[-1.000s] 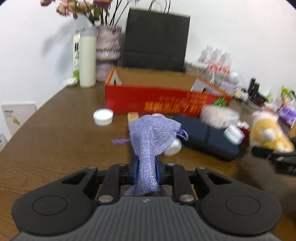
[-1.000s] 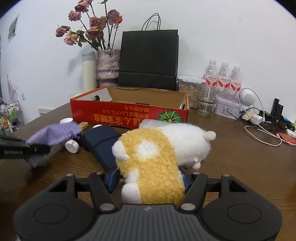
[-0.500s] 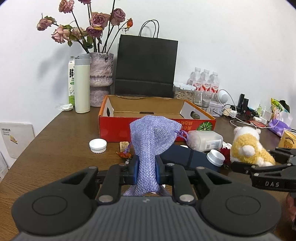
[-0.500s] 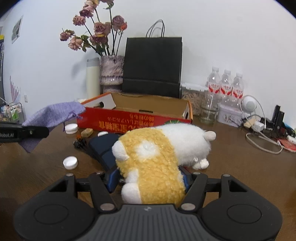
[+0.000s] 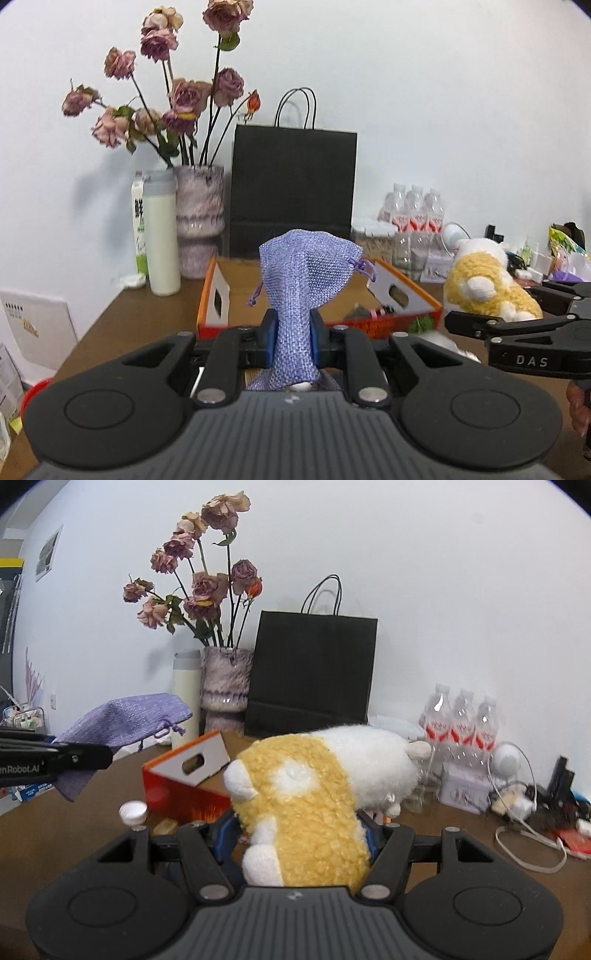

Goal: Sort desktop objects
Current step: 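Lift and carry the pouch and plush toy over the box with both grippers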

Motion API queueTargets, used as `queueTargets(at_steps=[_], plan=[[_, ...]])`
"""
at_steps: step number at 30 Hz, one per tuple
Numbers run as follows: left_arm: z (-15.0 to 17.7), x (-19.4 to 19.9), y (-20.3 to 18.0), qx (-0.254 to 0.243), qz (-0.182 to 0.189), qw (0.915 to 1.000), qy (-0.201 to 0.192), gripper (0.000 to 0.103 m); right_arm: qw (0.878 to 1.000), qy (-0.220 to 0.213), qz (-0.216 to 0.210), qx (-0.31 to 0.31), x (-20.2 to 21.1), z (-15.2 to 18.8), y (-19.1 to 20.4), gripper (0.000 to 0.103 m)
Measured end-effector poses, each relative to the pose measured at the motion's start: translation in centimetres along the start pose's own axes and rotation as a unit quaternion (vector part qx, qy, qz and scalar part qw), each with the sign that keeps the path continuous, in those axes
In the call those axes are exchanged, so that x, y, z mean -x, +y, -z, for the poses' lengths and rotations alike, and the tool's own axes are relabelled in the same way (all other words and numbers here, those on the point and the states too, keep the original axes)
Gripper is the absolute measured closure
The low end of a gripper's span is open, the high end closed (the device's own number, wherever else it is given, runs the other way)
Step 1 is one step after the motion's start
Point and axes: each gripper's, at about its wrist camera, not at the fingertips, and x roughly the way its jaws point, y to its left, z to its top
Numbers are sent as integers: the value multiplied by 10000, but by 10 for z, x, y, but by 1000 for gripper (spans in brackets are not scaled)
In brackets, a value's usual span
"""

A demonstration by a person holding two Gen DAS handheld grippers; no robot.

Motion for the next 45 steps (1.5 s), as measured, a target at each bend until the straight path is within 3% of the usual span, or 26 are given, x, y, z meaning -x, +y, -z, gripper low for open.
queueTargets(at_steps=[15,27,41,45], plan=[[-39,-109,9,307,-145,9994,-48,86,9994,-112,-106,-318,-114,-53,-14,42],[-23,-199,18,258,-362,9967,675,86,9960,726,-183,-494,-203,-46,-19,42],[-5,-229,29,304,-456,9889,1379,85,9893,1384,-185,-425,-231,-21,-17,41],[-4,-229,28,265,-491,9887,1392,82,9875,1516,-167,-404,-234,-19,-16,34]])
